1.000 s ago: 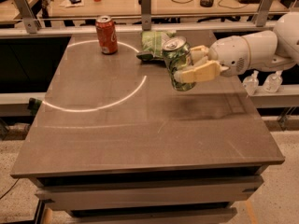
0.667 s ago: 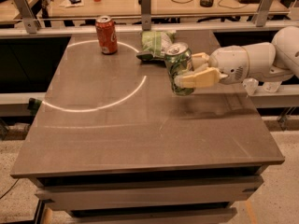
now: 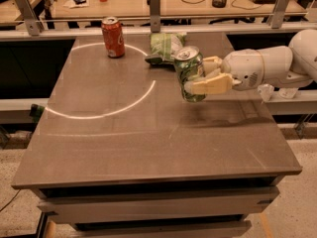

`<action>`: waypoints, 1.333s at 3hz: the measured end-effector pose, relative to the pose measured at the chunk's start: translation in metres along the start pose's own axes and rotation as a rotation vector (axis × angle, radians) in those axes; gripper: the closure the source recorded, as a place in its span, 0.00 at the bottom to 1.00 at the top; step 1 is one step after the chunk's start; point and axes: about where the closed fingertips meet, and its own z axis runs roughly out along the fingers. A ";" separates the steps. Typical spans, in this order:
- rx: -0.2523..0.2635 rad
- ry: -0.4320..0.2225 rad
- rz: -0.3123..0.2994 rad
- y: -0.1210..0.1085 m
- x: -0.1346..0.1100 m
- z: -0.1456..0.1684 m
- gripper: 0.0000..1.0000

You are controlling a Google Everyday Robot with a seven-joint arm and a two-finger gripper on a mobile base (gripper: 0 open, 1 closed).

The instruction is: Place green can upright

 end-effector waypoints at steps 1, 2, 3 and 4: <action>0.025 -0.019 -0.057 0.002 0.001 -0.002 1.00; 0.070 -0.061 -0.072 0.006 0.011 -0.009 1.00; 0.122 -0.101 -0.050 0.013 0.028 -0.017 1.00; 0.150 -0.111 -0.023 0.021 0.045 -0.025 1.00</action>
Offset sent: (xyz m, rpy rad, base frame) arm -0.0123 -0.0286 -0.0233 0.1056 -0.0931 -0.1373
